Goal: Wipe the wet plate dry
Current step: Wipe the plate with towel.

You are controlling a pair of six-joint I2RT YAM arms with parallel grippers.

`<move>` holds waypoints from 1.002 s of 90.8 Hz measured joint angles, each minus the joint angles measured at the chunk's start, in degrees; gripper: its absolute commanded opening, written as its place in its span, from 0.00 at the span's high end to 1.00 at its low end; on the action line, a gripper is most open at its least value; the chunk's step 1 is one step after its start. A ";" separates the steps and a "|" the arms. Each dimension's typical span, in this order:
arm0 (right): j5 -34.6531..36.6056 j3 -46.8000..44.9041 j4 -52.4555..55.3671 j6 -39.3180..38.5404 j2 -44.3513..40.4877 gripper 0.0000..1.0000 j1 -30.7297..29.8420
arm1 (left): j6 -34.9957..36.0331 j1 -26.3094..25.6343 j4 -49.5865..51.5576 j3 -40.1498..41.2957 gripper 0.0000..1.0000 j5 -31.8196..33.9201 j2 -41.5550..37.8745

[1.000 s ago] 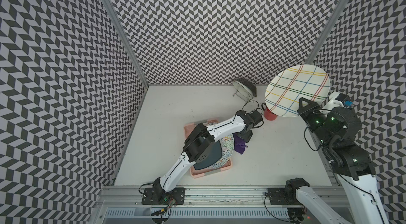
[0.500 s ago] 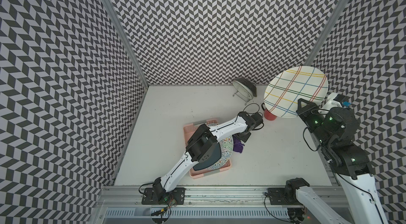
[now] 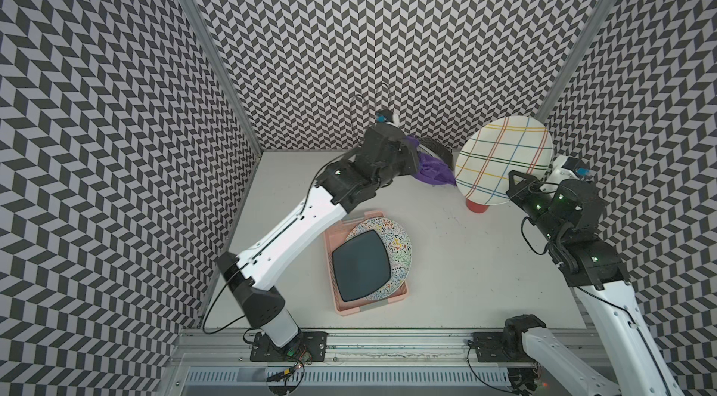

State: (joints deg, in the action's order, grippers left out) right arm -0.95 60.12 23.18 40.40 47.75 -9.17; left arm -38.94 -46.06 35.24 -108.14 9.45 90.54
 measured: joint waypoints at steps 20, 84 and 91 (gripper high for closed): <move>-23.54 -14.62 -25.14 9.33 -0.22 1.00 -0.17 | -0.79 1.44 -8.85 3.52 1.00 -6.01 0.42; -27.21 -17.42 -43.04 28.33 2.47 1.00 0.72 | 6.78 -6.38 -17.16 3.32 1.00 -20.24 8.39; -26.47 -17.42 -43.25 29.16 2.51 1.00 0.70 | 9.29 -7.67 -15.74 0.57 1.00 -21.00 10.56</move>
State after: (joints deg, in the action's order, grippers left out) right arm -27.42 42.70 -20.08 69.56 50.26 -8.47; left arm -29.65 -53.74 19.51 -107.57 -11.55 101.10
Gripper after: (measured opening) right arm 0.111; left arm 0.077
